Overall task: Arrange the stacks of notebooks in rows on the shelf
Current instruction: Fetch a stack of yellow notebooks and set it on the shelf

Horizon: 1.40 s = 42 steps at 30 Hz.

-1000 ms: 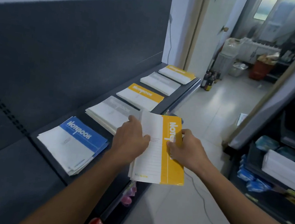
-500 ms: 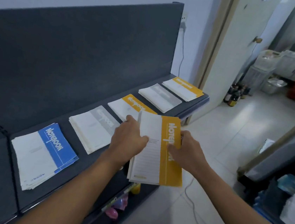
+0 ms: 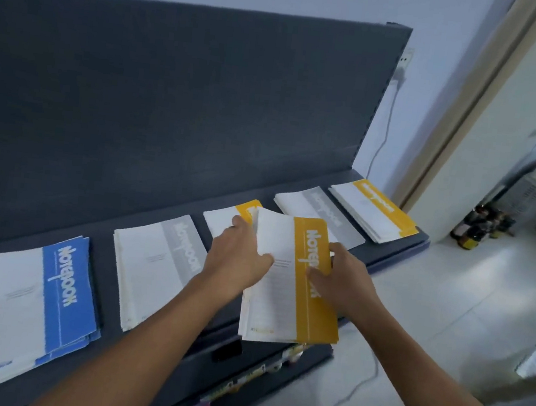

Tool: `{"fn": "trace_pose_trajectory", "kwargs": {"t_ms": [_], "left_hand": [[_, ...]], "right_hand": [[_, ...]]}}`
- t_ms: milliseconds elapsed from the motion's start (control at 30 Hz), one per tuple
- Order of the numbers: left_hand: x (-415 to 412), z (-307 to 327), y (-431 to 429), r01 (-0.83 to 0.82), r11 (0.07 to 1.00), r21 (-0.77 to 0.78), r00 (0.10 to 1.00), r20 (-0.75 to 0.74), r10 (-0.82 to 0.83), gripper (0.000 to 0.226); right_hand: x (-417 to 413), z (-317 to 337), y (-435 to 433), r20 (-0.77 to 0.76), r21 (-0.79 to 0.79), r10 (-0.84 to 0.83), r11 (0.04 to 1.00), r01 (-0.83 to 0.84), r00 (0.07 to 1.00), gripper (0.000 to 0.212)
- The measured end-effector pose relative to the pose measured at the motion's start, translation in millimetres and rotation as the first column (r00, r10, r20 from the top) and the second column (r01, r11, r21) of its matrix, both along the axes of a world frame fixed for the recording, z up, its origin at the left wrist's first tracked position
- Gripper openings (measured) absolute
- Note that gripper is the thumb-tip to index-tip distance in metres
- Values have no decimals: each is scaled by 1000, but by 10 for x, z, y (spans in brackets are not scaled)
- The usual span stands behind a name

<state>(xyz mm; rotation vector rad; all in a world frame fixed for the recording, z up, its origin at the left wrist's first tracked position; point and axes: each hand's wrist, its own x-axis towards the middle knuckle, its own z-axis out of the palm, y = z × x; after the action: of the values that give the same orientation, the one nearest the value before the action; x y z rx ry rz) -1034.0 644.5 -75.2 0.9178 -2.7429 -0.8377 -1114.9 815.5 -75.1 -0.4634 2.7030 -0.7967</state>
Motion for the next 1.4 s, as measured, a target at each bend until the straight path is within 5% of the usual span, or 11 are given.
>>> {"fn": "trace_pose_trajectory", "kwargs": {"t_ms": [267, 533, 1100, 1400], "left_hand": [[-189, -190, -330, -250, 968, -22, 968, 1, 250, 57], [-389, -275, -414, -392, 920, -23, 918, 58, 392, 33], [-423, -337, -228, -487, 847, -211, 862, 41, 506, 27], [-187, -296, -305, -455, 872, -181, 884, 22, 466, 25]], "right_hand": [[-496, -129, -596, -49, 47, 207, 978, -205, 977, 45], [-920, -258, -1019, -163, 131, 401, 915, -383, 902, 21], [-1197, -379, -1046, -269, 112, 580, 811, -573, 769, 28], [-1030, -278, -1109, -340, 110, 611, 781, -615, 715, 34]]}}
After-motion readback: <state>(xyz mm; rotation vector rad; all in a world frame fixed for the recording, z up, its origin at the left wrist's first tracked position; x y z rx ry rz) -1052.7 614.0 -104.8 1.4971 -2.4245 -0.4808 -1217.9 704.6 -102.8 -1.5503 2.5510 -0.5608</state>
